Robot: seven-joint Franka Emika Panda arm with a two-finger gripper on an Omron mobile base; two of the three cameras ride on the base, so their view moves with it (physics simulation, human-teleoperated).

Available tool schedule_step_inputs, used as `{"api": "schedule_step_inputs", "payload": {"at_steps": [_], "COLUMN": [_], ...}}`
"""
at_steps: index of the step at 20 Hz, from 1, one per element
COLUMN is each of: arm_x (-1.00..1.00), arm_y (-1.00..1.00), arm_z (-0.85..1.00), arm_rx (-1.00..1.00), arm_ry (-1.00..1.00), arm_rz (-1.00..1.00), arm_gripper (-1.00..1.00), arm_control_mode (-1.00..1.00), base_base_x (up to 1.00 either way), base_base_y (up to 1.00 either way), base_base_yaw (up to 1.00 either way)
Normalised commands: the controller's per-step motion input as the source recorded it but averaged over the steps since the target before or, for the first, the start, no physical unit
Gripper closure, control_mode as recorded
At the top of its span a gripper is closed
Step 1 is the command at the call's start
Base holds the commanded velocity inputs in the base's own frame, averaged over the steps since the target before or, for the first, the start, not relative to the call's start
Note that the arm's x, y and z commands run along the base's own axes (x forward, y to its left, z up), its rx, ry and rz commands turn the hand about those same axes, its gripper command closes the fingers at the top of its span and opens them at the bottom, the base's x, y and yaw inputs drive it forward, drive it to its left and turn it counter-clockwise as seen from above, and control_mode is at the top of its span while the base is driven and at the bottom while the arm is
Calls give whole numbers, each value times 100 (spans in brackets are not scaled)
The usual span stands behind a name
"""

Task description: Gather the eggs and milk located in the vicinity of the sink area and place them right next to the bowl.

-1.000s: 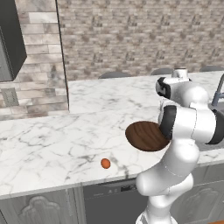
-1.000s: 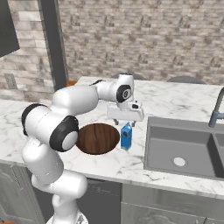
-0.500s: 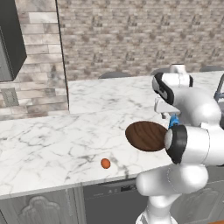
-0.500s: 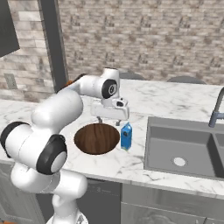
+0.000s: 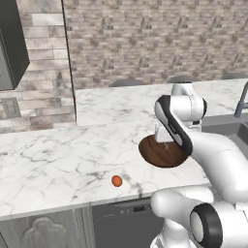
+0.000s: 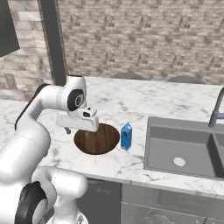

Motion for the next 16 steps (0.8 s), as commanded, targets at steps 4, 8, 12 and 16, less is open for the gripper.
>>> {"api": "schedule_step_inputs", "payload": {"at_steps": [4,8,12,16], "arm_x": [-42,-17,0,1], "arm_y": [100,100,99,76], "arm_z": [3,-14,0,-12], "arm_rx": [0,0,-7,-2], "arm_ry": [0,-1,-1,0], "arm_rz": [0,3,6,0], "arm_gripper": [-100,-100,-100,-100], "arm_control_mode": [-100,-100,-100,-100], "base_base_x": [0,0,0,0], "base_base_y": [0,0,0,0], "base_base_yaw": [0,0,0,0]}}
